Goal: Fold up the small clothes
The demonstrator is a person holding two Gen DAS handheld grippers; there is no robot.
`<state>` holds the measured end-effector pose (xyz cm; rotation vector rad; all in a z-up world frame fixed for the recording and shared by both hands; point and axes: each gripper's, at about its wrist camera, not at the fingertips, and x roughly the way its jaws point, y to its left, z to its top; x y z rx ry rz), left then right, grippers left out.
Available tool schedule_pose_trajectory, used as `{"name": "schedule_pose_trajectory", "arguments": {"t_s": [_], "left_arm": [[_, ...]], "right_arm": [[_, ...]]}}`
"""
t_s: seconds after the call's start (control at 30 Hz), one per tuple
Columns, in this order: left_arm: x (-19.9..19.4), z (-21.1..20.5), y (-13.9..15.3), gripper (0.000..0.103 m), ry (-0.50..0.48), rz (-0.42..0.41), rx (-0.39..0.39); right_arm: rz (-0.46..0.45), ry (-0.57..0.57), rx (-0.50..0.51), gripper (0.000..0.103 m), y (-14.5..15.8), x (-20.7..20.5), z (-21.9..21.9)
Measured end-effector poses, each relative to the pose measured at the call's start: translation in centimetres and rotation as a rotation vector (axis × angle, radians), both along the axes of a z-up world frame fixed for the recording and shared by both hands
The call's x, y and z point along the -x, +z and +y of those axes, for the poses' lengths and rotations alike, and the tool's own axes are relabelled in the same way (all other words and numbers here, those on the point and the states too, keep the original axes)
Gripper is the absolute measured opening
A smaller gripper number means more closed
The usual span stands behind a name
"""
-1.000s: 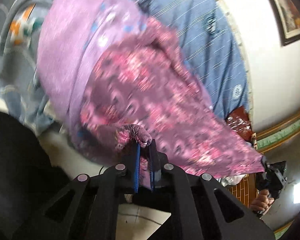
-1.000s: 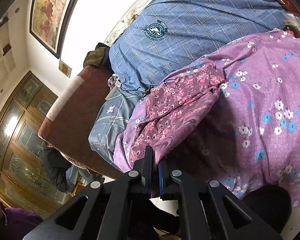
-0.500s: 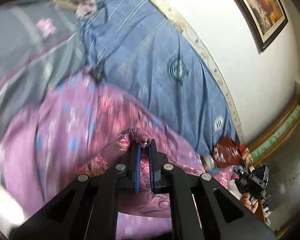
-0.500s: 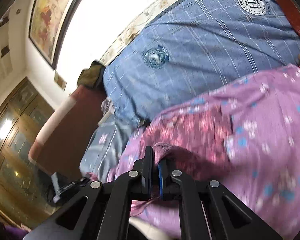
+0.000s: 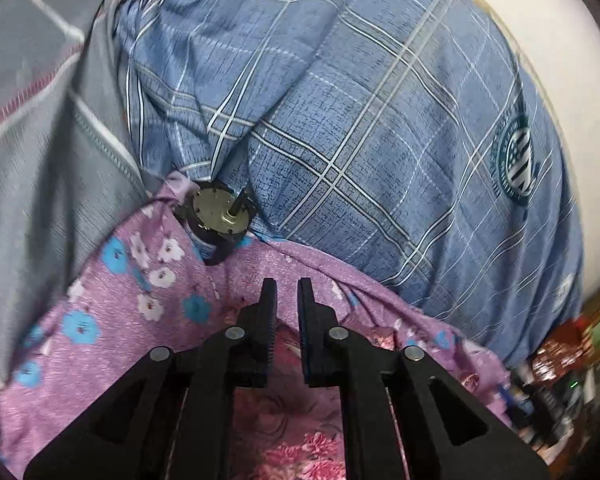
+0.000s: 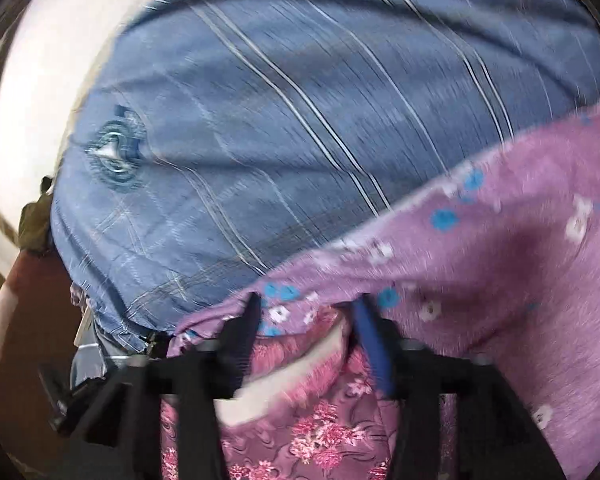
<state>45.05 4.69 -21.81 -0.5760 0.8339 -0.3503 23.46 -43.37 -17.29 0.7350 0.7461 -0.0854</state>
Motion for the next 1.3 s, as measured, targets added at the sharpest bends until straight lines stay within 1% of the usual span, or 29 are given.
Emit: {"name": "schedule_pose_trajectory", "arguments": {"t_s": [0.03, 0.07, 0.1, 0.13, 0.17, 0.2, 0.23, 0.27, 0.3, 0.37, 0.43, 0.5, 0.53, 0.57, 0.63, 0.67, 0.7, 0.77, 0.83, 0.9, 0.97, 1.0, 1.07, 1.13, 1.17, 1.2, 1.23, 1.27, 1.3], "left_arm": [[0.3, 0.6, 0.0, 0.022, 0.008, -0.025, 0.013], [0.7, 1.2, 0.3, 0.029, 0.025, -0.054, 0.014], [1.5, 1.9, 0.8, 0.041, 0.050, -0.093, 0.008], [2.3, 2.3, 1.4, 0.047, 0.067, -0.122, 0.001], [3.1, 2.6, 2.1, 0.048, 0.084, -0.152, -0.006], [3.9, 2.7, 2.6, 0.053, 0.089, -0.172, -0.013], [4.7, 2.6, 3.0, 0.061, 0.088, -0.183, -0.034], [5.8, 2.0, 3.2, 0.064, 0.067, -0.182, -0.062], [6.9, 0.9, 3.1, 0.066, 0.016, -0.164, -0.096], [8.9, -1.2, 2.0, 0.066, -0.087, -0.123, -0.123], [10.2, -3.7, 0.5, 0.066, -0.168, -0.081, -0.168], [9.7, -6.2, -1.2, 0.067, -0.208, -0.026, -0.268], [9.0, -7.2, -2.3, 0.067, -0.216, 0.005, -0.313], [8.3, -7.5, -3.0, 0.067, -0.213, 0.023, -0.330], [6.3, -7.5, -3.6, 0.069, -0.170, 0.055, -0.349], [5.5, -7.1, -3.5, 0.069, -0.144, 0.072, -0.335], [4.8, -6.4, -3.2, 0.069, -0.106, 0.089, -0.308], [5.1, -5.4, -2.5, 0.069, -0.055, 0.084, -0.299], [6.1, -5.0, -2.4, 0.069, -0.055, 0.079, -0.323], [7.6, -4.6, -3.3, 0.069, -0.053, 0.108, -0.372], [9.4, -3.5, -4.8, 0.069, -0.031, 0.170, -0.428], [10.1, -2.9, -5.2, 0.069, -0.013, 0.193, -0.432], [12.5, -0.5, -5.6, 0.069, 0.030, 0.211, -0.387], [15.1, 1.5, -5.9, 0.069, 0.062, 0.233, -0.372], [16.1, 2.3, -6.0, 0.069, 0.059, 0.244, -0.349], [17.4, 3.1, -6.0, 0.069, 0.057, 0.249, -0.320], [18.8, 3.7, -5.9, 0.069, 0.062, 0.250, -0.304], [19.9, 4.0, -5.8, 0.069, 0.061, 0.252, -0.292], [21.1, 4.3, -5.8, 0.069, 0.046, 0.260, -0.263]], "right_arm": [[-0.005, 0.006, 0.003, 0.056, -0.3, 0.5, 0.0], [-0.011, 0.017, 0.026, 0.056, -0.2, 0.9, 0.3], [-0.018, 0.041, 0.062, 0.056, 0.0, 1.5, 0.9], [-0.029, 0.074, 0.088, 0.056, 0.3, 2.0, 1.7], [-0.042, 0.130, 0.103, 0.054, 0.6, 2.4, 3.1], [-0.039, 0.201, 0.103, 0.051, 0.6, 2.7, 4.8], [-0.017, 0.277, 0.104, 0.049, 0.3, 2.6, 6.7], [0.013, 0.354, 0.115, 0.040, -0.2, 2.6, 8.9], [0.044, 0.431, 0.131, 0.031, -0.9, 2.4, 11.4], [0.117, 0.536, 0.133, 0.021, -2.8, 1.5, 15.1], [0.175, 0.574, 0.147, 0.019, -4.8, -0.5, 17.8], [0.214, 0.545, 0.177, 0.016, -6.2, -4.2, 19.1], [0.205, 0.502, 0.178, 0.016, -6.5, -6.3, 19.0], [0.190, 0.448, 0.173, 0.016, -6.6, -8.3, 18.4], [0.176, 0.326, 0.115, 0.016, -6.7, -11.3, 16.6], [0.159, 0.272, 0.074, 0.018, -6.5, -11.9, 15.5], [0.128, 0.235, 0.044, 0.023, -5.9, -11.8, 14.8], [0.060, 0.217, 0.040, 0.024, -4.3, -10.3, 13.9], [0.030, 0.278, 0.098, 0.025, -3.0, -7.6, 14.3], [0.026, 0.338, 0.143, 0.025, -2.3, -4.8, 15.0], [0.044, 0.392, 0.117, 0.025, -2.6, -1.5, 15.8], [0.068, 0.406, 0.102, 0.025, -3.2, -0.1, 16.3], [0.129, 0.422, 0.093, 0.025, -4.3, 2.2, 17.2], [0.232, 0.414, 0.095, 0.025, -6.2, 4.4, 18.5], [0.228, 0.392, 0.101, 0.023, -6.7, 6.0, 18.4], [0.195, 0.363, 0.115, 0.024, -6.4, 6.9, 18.7], [0.199, 0.351, 0.113, 0.025, -6.0, 7.8, 19.1], [0.198, 0.342, 0.084, 0.026, -5.7, 8.4, 19.2], [0.164, 0.330, 0.029, 0.026, -5.4, 9.1, 19.2]]}}
